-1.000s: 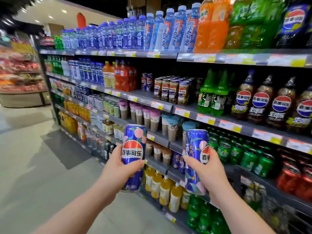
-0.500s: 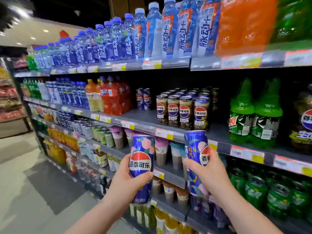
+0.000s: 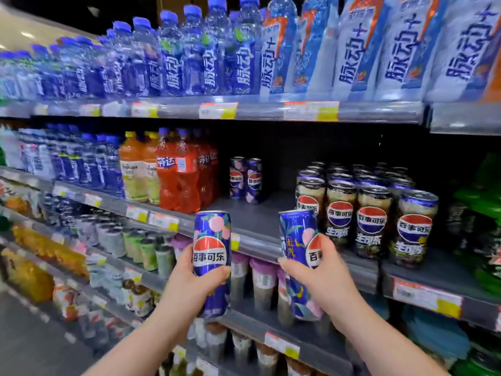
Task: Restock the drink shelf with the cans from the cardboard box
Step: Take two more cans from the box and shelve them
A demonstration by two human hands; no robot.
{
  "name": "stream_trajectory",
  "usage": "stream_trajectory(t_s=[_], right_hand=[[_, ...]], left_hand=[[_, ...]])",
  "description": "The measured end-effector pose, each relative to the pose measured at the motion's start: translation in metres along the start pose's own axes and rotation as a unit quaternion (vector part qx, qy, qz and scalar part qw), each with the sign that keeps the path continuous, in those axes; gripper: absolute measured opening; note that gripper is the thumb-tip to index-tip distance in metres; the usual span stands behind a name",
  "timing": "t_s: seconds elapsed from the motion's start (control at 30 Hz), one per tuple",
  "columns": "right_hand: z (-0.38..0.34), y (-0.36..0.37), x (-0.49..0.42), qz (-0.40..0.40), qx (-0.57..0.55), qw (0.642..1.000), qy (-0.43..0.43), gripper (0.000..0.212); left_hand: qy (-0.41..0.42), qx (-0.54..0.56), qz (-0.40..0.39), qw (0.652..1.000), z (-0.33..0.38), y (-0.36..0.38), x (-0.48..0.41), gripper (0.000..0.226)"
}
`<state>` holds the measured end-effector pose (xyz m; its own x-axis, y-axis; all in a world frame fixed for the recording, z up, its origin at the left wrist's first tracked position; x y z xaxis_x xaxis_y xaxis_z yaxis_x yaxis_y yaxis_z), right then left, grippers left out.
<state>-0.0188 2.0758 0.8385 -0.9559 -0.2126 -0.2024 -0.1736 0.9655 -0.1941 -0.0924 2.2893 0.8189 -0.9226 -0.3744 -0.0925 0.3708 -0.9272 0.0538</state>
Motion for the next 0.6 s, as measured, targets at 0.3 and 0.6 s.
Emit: stream_trajectory(t_s=[0.3,0.6], right_hand=[[-0.032,0.099,-0.099,0.115,0.036,0.992,-0.032,0.042],[-0.024,0.085,-0.212,0.220,0.031,0.975,-0.015,0.066]], left_hand=[[0.019,-0.020,-0.095,0.995,0.013,-0.089,-0.122,0.058],[0.036,0.002,-0.164,0.986,0.011,-0.105,-0.174,0.065]])
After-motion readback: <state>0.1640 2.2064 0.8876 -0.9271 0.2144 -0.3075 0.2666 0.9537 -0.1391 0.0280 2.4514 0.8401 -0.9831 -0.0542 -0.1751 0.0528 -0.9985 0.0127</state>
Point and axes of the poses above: each hand's wrist, its own x-axis away from the middle knuckle, its own y-axis out of the palm, z = x × y, the point moved 8 cm from there along -x, towards the middle knuckle, and after that the axes turned 3 degrees about -z, right-handed, at the moved point
